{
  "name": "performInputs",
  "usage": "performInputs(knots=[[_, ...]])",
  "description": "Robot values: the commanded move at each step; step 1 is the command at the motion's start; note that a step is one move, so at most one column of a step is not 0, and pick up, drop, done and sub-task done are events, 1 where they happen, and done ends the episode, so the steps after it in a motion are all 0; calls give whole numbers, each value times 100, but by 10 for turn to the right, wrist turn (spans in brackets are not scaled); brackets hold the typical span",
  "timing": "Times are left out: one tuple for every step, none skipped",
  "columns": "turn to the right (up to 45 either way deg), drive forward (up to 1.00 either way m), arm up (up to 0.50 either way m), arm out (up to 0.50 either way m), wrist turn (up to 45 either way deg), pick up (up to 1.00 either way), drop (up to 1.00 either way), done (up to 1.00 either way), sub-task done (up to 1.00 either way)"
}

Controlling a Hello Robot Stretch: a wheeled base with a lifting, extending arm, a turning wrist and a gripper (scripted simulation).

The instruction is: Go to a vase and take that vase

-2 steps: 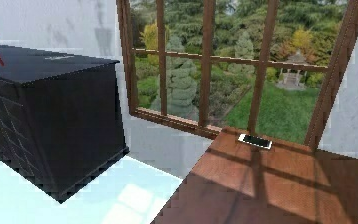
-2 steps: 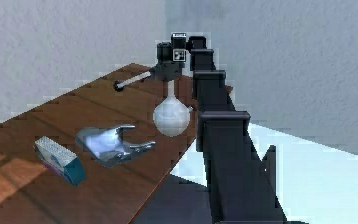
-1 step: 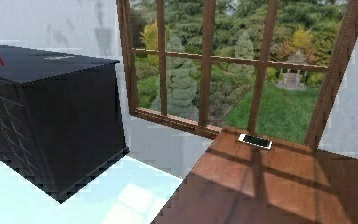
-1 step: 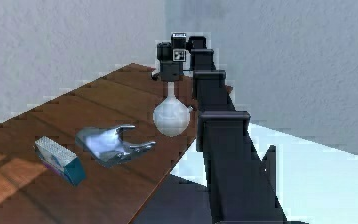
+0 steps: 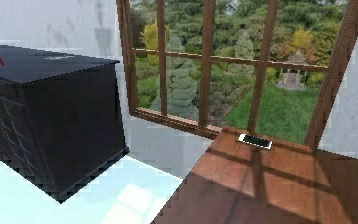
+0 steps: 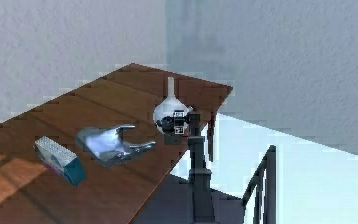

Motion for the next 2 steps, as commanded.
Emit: performInputs(knots=[[0,0,0,0,0,100,0,0,0],[0,0,10,0,0,0,0,0,0]])
